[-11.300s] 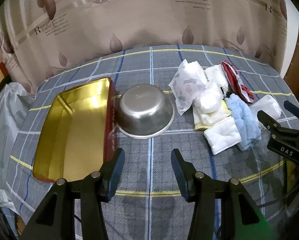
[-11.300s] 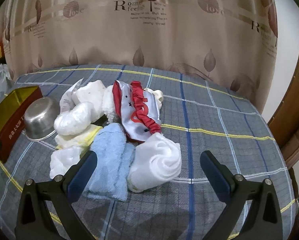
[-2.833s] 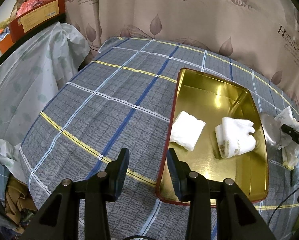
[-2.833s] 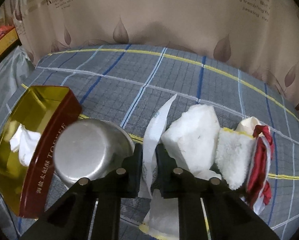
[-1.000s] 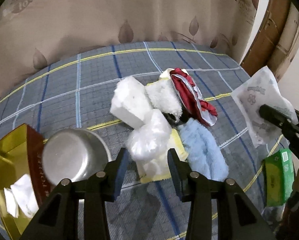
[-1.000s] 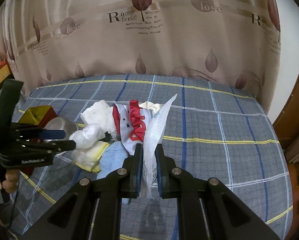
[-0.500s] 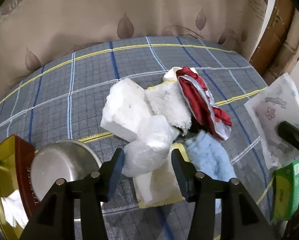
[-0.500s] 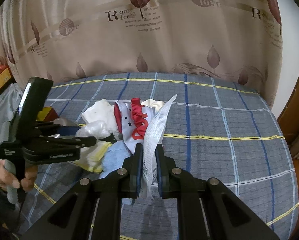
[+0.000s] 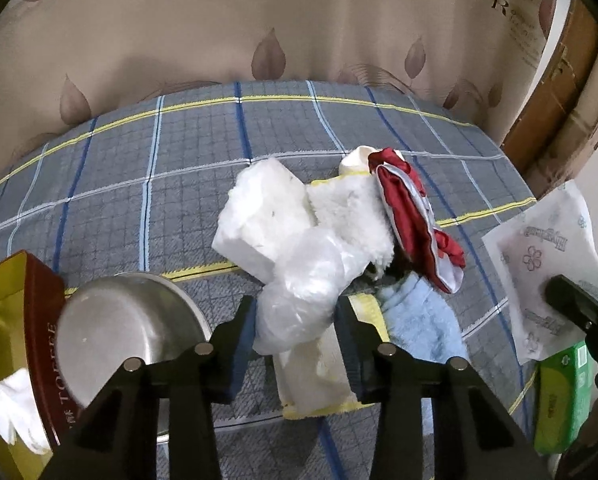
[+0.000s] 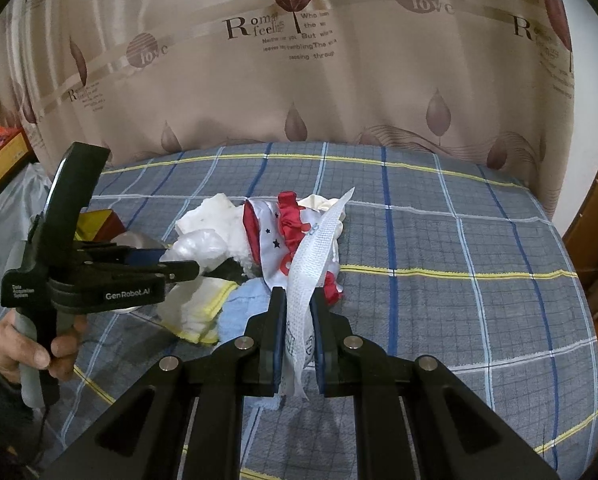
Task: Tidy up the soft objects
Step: 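Grasp the clear plastic bag with the left tool while the right tool holds the wipes packet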
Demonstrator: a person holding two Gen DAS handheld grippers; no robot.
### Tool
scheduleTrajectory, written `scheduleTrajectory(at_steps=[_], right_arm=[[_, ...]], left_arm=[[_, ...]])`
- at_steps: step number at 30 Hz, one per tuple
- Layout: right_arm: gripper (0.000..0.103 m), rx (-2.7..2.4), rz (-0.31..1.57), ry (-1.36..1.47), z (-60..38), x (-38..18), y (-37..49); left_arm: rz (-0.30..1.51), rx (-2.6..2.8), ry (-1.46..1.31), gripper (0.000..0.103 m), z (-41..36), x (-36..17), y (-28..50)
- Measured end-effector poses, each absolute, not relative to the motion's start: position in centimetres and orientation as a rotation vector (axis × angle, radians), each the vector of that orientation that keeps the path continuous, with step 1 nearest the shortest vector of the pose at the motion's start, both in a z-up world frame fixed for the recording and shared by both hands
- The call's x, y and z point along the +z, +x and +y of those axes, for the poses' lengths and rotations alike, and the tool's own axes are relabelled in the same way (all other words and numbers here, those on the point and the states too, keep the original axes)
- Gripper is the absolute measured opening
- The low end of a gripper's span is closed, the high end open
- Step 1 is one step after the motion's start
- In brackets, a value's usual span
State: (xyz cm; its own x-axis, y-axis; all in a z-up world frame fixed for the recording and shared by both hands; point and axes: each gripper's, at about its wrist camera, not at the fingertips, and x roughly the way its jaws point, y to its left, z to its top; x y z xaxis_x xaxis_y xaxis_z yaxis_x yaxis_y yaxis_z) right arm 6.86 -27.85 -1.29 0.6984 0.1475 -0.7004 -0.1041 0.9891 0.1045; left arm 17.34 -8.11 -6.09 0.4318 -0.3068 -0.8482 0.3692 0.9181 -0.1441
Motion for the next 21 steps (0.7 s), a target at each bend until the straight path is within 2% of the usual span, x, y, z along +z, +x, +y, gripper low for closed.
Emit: scheduleTrajectory(at_steps=[21], right_arm=[[0.011, 0.138, 0.783, 0.047, -26.7, -1.3, 6.5]], left_arm=[[1.011, -0.393, 0.093, 0.038, -5.6, -2.8, 12.6]])
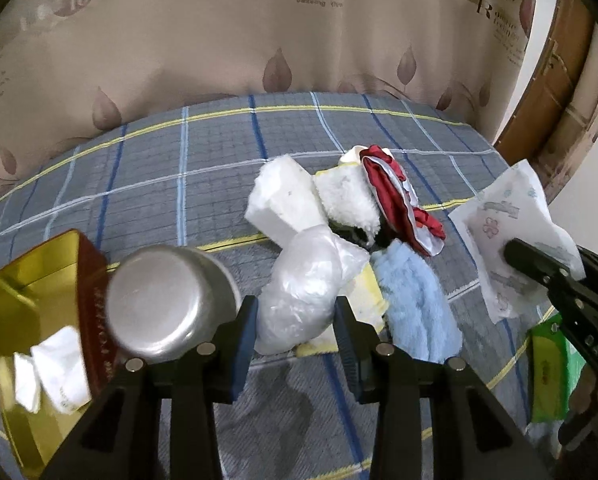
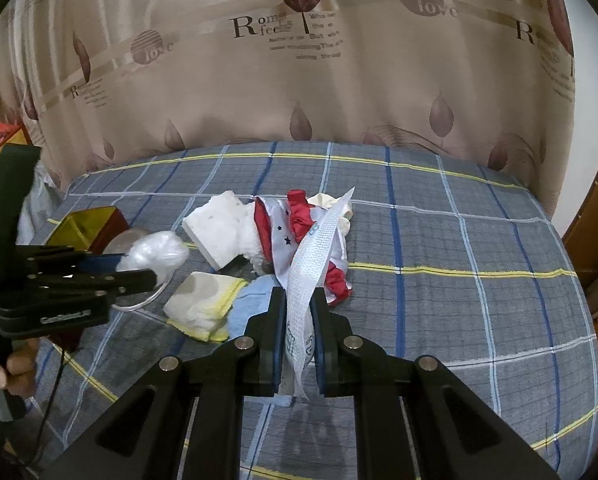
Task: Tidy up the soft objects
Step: 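Grasp the clear plastic bag with the left tool while the right tool holds the wipes packet, then carry the clear plastic bag into the gold tray and open the left tool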
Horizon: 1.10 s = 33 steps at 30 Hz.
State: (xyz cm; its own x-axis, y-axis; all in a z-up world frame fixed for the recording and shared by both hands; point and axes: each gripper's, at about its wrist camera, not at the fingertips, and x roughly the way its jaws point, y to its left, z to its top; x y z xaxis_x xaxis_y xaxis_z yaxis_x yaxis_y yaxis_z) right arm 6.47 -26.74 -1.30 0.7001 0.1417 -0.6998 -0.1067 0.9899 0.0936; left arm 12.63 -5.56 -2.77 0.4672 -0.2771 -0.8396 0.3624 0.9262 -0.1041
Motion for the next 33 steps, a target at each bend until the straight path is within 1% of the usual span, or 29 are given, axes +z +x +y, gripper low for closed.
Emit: scheduleTrajectory(at_steps=[15, 33], right_arm=[[0.011, 0.155, 0.768, -0.006, -23.8, -0.2, 6.5], [0.011, 0.213, 0.743, -0.066, -19.1, 1.5, 6.3]], left_arm=[[0.983, -0.286, 0.044, 0.038, 1.3, 0.7, 9.9], [0.998, -0.064, -0.038, 0.038, 13.5, -0.2, 8.6]])
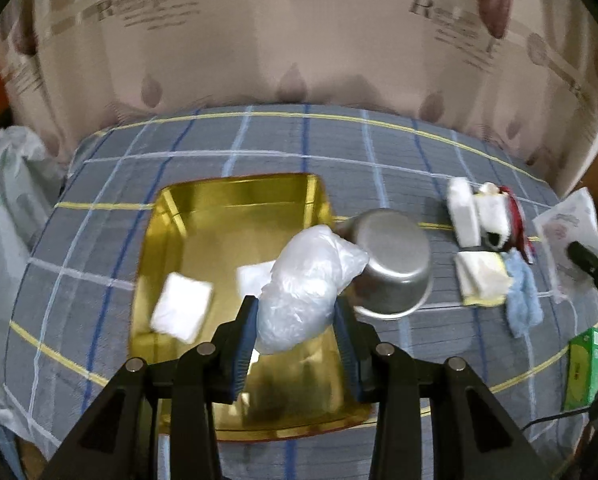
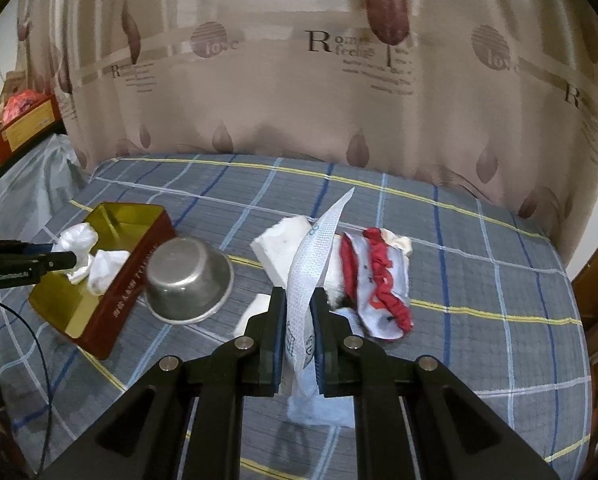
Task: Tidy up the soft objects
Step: 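Carry the clear plastic bag into the gold tray and open the left tool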
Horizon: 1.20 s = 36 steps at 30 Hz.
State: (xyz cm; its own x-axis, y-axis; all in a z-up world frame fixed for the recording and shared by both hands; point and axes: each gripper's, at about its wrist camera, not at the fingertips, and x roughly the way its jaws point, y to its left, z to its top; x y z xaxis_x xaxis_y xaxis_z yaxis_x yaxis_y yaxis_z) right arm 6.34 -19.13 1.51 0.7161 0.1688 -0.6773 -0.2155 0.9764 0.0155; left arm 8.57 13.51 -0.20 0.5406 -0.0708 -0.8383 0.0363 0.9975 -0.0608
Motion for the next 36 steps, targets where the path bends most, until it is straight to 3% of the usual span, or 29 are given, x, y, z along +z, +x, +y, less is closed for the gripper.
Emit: scheduleTrajectory(at_steps=[22, 36], right_arm=[[0.011, 0.445, 0.757, -0.153, -6.2, 1.5, 8.1], [0.011, 0.598, 0.795, -0.167, 2.8, -0.1, 10.9]], left_arm=[[1.066, 0.082, -0.062, 0.039, 19.1, -4.7, 6.1], [1.062, 0.090, -0.112, 0.045, 20.5, -4.7, 5.6]])
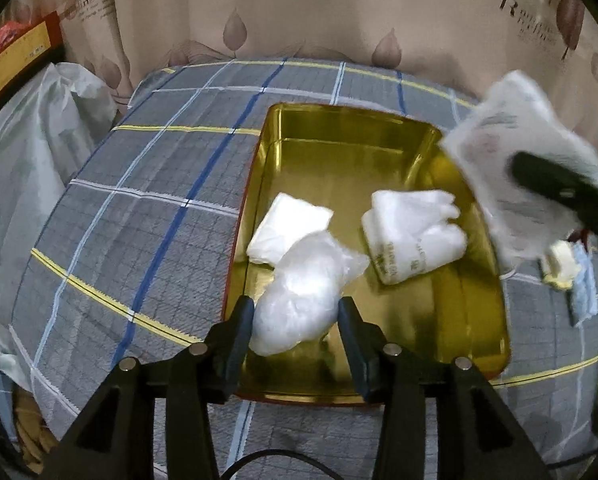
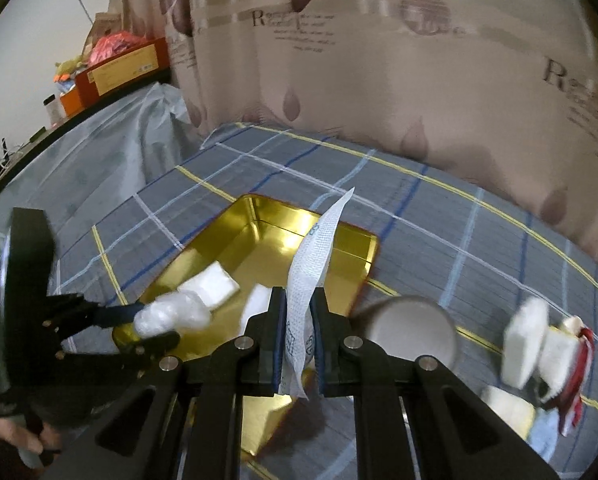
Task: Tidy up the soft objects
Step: 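Carry the clear plastic bag into the gold tray and open the left tool, then lower the wipes packet into the gold tray and open the right tool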
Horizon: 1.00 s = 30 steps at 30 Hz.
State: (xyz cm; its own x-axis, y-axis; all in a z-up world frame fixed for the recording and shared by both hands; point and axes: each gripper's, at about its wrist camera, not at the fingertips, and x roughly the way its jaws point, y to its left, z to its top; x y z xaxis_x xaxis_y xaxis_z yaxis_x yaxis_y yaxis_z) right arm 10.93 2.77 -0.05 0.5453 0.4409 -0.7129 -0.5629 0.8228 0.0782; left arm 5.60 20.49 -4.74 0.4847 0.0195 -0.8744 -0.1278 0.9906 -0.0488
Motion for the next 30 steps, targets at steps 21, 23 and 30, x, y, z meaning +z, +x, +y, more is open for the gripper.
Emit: scheduleTrajectory(at_steps=[21, 23, 30], right_arm=[[0.013, 0.630, 0.875, -0.258, 11.1, -4.8, 16.7], [0.014, 0.623, 0.885, -0.257, 11.4, -5.2, 17.2], [0.049, 0.612, 0.872, -0.243, 11.0, -5.2, 17.1]], left_arm=[[0.956, 0.144, -0.193, 0.049, 22.4, -3.2, 3.5], [0.954, 0.144, -0.205, 0.049, 22.7, -3.2, 3.4], [0.953, 0.149, -0.204, 0.049, 22.7, -3.3, 3.4]])
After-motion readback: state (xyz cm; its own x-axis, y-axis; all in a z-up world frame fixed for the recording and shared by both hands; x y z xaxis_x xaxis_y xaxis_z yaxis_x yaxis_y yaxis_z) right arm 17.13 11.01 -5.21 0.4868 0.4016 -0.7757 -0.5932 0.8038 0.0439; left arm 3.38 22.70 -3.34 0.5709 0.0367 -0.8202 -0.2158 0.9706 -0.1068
